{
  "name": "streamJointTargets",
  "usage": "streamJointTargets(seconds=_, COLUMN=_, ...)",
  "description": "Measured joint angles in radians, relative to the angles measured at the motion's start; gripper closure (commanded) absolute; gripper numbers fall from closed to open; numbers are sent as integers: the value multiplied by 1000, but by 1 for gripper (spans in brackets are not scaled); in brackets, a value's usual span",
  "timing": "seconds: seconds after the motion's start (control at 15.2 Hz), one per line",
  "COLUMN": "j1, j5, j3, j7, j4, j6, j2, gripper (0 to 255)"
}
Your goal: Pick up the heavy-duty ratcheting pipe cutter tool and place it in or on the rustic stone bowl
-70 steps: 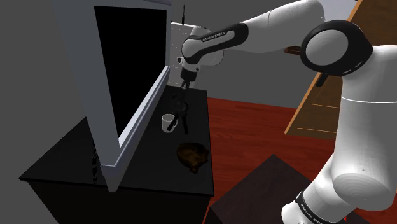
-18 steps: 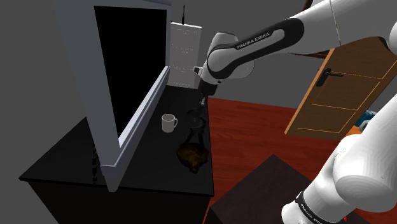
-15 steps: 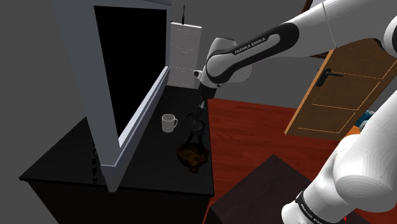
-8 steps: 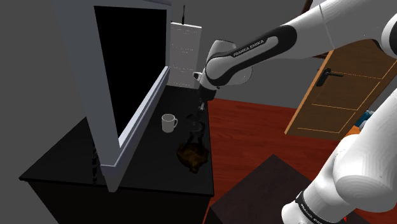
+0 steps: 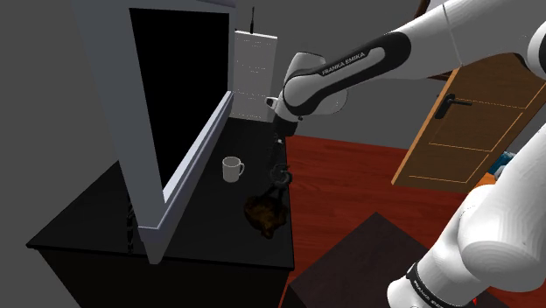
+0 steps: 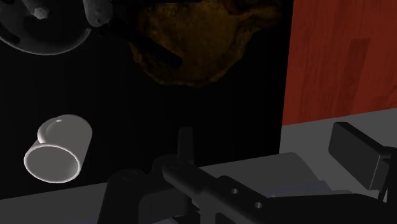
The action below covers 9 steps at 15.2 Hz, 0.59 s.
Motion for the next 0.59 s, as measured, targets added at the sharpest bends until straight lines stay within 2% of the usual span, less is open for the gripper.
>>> streamJointTargets(seconds=0.26, j1=-9, j5=-13, j3=-9, j7=4, j4=29, j6=-92, j2=-63, gripper=0)
streamJointTargets(seconds=0.59, j1=-10, j5=-15, j3=-10, j7=6, j4=37, j6=-108, j2=-70, gripper=0)
